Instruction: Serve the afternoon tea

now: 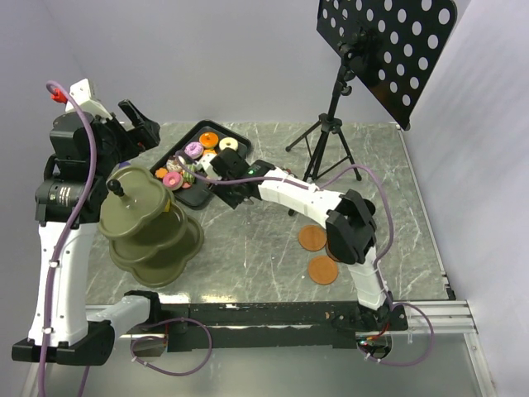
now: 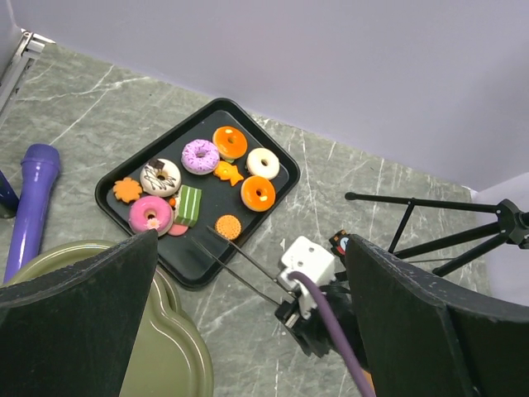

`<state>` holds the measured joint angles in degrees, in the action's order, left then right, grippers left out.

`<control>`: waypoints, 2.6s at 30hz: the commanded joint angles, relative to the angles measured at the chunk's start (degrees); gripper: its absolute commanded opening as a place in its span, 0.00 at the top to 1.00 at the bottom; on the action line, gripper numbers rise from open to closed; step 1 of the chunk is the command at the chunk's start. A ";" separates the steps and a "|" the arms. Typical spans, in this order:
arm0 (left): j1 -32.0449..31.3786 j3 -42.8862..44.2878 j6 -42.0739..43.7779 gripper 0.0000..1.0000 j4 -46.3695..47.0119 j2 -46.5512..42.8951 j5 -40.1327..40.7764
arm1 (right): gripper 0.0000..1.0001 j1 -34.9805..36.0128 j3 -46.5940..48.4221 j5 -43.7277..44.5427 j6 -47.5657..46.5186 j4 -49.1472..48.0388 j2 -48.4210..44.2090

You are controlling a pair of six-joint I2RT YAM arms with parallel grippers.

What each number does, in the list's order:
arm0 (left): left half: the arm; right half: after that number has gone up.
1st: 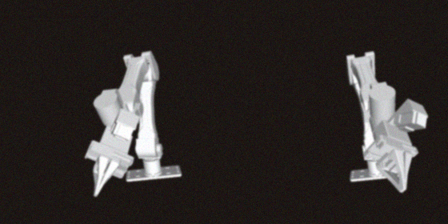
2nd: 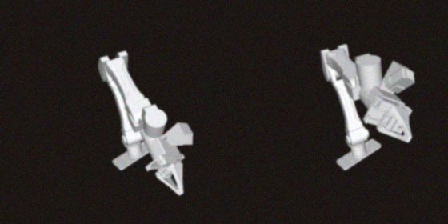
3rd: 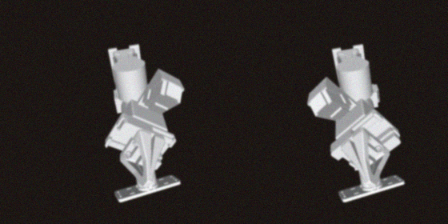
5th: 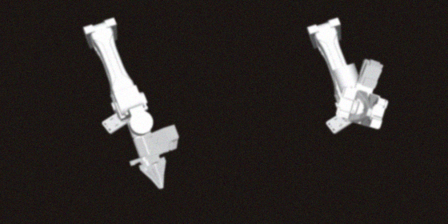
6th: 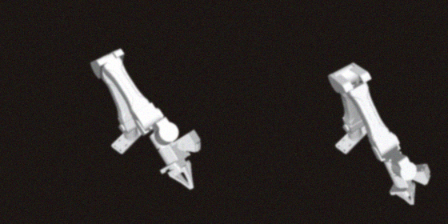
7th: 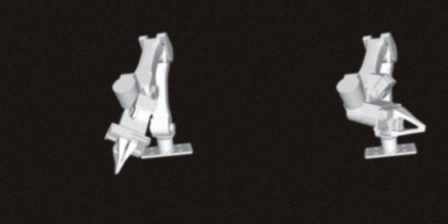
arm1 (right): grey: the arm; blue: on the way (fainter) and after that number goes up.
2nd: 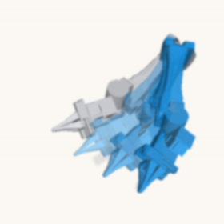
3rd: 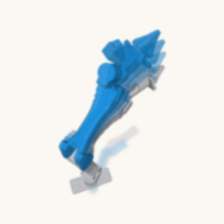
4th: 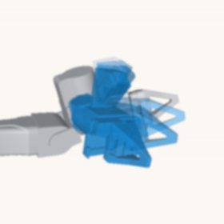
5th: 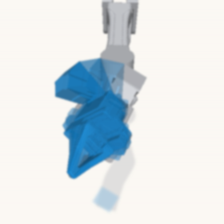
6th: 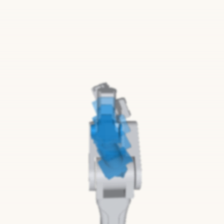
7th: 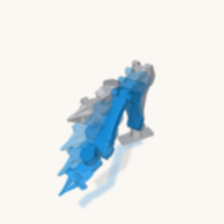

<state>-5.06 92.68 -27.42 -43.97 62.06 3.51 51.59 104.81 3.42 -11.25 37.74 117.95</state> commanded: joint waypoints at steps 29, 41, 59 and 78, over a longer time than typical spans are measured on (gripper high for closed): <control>0.23 -1.28 0.79 0.00 1.51 -2.65 0.18 | 0.55 -0.62 5.04 8.44 -2.47 -10.14 5.53; 0.23 -1.72 0.79 0.00 1.69 -2.74 0.10 | 0.52 -0.79 8.30 6.69 -2.90 -8.65 8.87; 0.23 -1.72 0.96 0.00 1.51 -3.00 0.62 | 0.57 -1.50 9.35 3.00 -1.76 -6.71 11.07; 0.23 -1.10 1.32 0.00 1.34 -3.18 1.77 | 0.86 -1.85 9.27 3.87 -0.88 -7.24 8.53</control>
<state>-5.06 90.96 -27.03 -44.01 60.05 4.40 50.19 111.57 6.59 -12.62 32.56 129.54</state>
